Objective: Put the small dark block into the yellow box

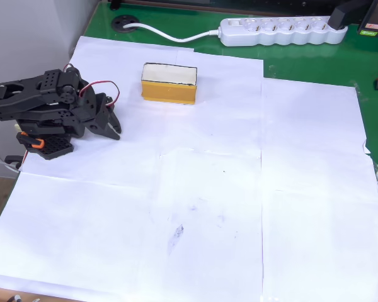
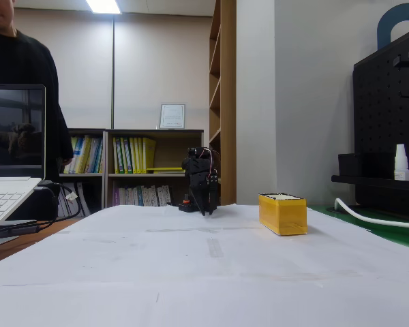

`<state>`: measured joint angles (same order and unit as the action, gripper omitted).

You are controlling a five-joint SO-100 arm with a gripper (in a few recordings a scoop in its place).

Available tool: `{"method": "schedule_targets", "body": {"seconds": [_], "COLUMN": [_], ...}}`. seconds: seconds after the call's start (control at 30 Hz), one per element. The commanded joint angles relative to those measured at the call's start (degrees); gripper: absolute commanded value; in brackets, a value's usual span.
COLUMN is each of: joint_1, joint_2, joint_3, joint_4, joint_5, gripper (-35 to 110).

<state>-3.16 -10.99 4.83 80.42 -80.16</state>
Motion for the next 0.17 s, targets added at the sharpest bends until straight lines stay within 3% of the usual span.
{"method": "schedule_targets", "body": {"seconds": [0.0,0.13], "joint_1": [-0.62,-0.70], "joint_2": [-0.18,-0.18], "joint_3": [1.14,1.14], "joint_4": [4.66,4.66], "joint_5": [-0.18,-0.18], "gripper": [0,0]}}
